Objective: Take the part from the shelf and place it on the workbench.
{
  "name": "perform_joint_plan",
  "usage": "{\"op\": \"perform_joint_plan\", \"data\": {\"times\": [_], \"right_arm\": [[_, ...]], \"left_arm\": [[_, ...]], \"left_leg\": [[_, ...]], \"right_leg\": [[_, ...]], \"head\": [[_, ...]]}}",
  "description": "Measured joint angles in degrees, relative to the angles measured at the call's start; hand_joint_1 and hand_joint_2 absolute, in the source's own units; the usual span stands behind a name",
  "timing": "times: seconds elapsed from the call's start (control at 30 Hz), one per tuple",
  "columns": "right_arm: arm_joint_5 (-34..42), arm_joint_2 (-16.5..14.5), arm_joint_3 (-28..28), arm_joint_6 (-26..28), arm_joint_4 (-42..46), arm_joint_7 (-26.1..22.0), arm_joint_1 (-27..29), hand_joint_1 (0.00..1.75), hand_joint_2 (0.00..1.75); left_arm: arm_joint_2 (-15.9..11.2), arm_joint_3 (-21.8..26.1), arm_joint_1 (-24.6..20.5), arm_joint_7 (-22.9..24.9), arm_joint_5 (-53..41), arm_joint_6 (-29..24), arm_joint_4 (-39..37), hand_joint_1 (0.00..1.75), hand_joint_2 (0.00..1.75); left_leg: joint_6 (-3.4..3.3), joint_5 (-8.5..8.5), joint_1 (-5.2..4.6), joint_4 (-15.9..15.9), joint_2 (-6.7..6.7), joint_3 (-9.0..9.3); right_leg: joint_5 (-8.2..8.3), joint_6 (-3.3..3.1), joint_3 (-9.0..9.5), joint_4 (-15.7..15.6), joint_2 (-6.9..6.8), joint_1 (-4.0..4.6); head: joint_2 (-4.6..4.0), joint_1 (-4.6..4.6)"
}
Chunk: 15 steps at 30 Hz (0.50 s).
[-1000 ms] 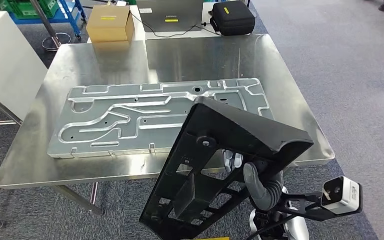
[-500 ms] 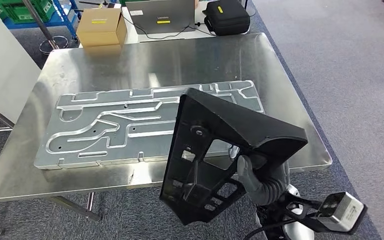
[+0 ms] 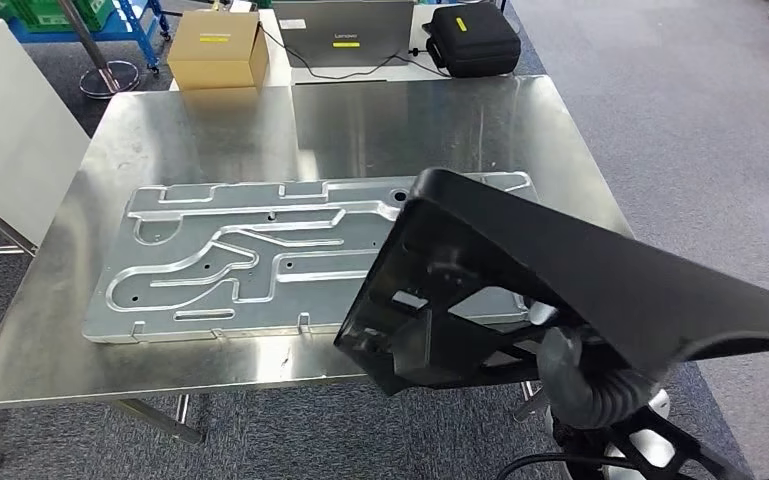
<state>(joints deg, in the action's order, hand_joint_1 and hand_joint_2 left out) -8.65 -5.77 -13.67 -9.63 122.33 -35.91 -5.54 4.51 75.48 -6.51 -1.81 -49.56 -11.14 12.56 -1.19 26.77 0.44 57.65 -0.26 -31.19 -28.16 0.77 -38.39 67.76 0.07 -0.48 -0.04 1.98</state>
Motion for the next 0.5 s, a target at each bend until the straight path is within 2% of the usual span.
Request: {"op": "perform_joint_plan", "data": {"times": [0.03, 0.07, 0.1, 0.2, 0.23, 0.3, 0.37, 0.4, 0.43, 0.47, 0.5], "right_arm": [[-0.1, 0.1, -0.3, 0.1, 1.0, -0.2, -0.6, 1.75, 1.75], [-0.1, 0.2, -0.5, 0.1, 1.9, -0.4, -1.2, 1.75, 1.75], [-0.1, 0.2, -0.7, 0.0, 2.6, -0.4, -1.9, 1.75, 1.75], [-0.7, 0.3, -1.2, -0.5, 4.8, 0.3, -4.1, 1.75, 1.75], [-1.3, 0.3, -1.3, -0.6, 5.4, 0.9, -5.0, 1.75, 1.75], [-3.1, 0.3, -1.5, -0.6, 5.9, 2.7, -6.6, 1.75, 1.75], [-5.6, 0.3, -1.6, 0.1, 5.9, 5.1, -8.2, 1.75, 1.75], [-7.1, 0.3, -1.6, 0.7, 5.6, 6.4, -9.0, 1.75, 1.75], [-8.6, 0.3, -1.5, 1.3, 5.1, 7.7, -10.1, 1.75, 1.75], [-10.0, 0.3, -1.5, 2.1, 4.3, 8.8, -11.3, 1.75, 1.75], [-11.3, 0.3, -1.3, 2.8, 3.4, 9.7, -12.5, 1.75, 1.75]], "left_arm": [[0.2, -0.2, 0.0, -0.2, -0.1, 0.4, 0.0, 0.0, 1.75], [0.5, -0.4, -0.1, -0.4, -0.2, 0.8, 0.0, 0.0, 1.75], [0.7, -0.5, -0.2, -0.6, -0.3, 1.1, 0.0, 0.0, 1.75], [1.2, -0.9, -0.3, -1.0, -0.4, 1.6, 0.0, 0.0, 1.75], [1.3, -1.0, -0.3, -1.2, -0.4, 1.7, 0.0, 0.0, 1.75], [1.5, -1.1, -0.4, -1.4, -0.4, 1.8, 0.0, 0.0, 1.75], [1.7, -1.2, -0.4, -1.6, -0.3, 1.8, -0.1, 0.0, 1.75], [1.8, -1.2, -0.4, -1.5, -0.2, 1.8, -0.1, 0.0, 1.75], [1.8, -1.2, -0.4, -1.5, -0.2, 1.6, -0.1, 0.0, 1.75], [1.9, -1.2, -0.4, -1.4, -0.2, 1.5, -0.1, 0.0, 1.75], [1.9, -1.2, -0.4, -1.3, -0.2, 1.3, -0.1, 0.0, 1.75]], "left_leg": [[0.25, 0.32, -0.13, 0.1, -0.07, 0.21], [0.52, 0.59, -0.23, 0.3, -0.11, 0.28], [0.82, 0.79, -0.31, 0.4, -0.12, 0.24], [1.73, 1.26, -0.35, 0.5, -0.09, 0.3], [2.05, 1.9, -0.33, 1.3, -0.07, 0.02], [2.59, 4.63, -0.14, 6.4, -0.05, -2.41], [2.93, 7.5, 0.04, 14.0, -0.04, -6.52], [2.99, 7.75, 0.09, 16.3, -0.03, -7.95], [2.96, 6.89, 0.11, 16.5, -0.03, -8.4], [2.8, 5.0, 0.11, 14.4, -0.03, -7.71], [2.52, 2.55, 0.07, 10.5, -0.02, -6.15]], "right_leg": [[1.79, -0.21, 1.49, -3.6, 0.0, 0.09], [2.78, -0.46, 2.58, -6.2, 0.03, 0.14], [2.97, -0.69, 3.08, -7.6, 0.09, 0.22], [2.6, -1.49, 3.33, -8.4, 0.3, 0.17], [2.57, -1.81, 3.51, -8.6, 0.29, 0.06], [2.48, -2.28, 3.85, -8.8, 0.17, -0.09], [2.32, -2.54, 3.93, -8.8, 0.11, 0.01], [2.28, -2.6, 3.98, -8.8, 0.14, 0.06], [2.23, -2.63, 4.05, -8.8, 0.2, 0.11], [2.18, -2.61, 4.2, -8.8, 0.28, 0.15], [2.11, -2.54, 4.38, -8.8, 0.35, 0.18]], "head": [[-0.01, -0.01], [-0.01, 0.02], [-0.01, 0.03], [0.0, 0.06], [0.0, 0.09], [0.0, 0.13], [0.0, 0.15], [0.0, 0.15], [0.0, 0.16], [0.0, 0.16], [0.0, 0.15]]}}
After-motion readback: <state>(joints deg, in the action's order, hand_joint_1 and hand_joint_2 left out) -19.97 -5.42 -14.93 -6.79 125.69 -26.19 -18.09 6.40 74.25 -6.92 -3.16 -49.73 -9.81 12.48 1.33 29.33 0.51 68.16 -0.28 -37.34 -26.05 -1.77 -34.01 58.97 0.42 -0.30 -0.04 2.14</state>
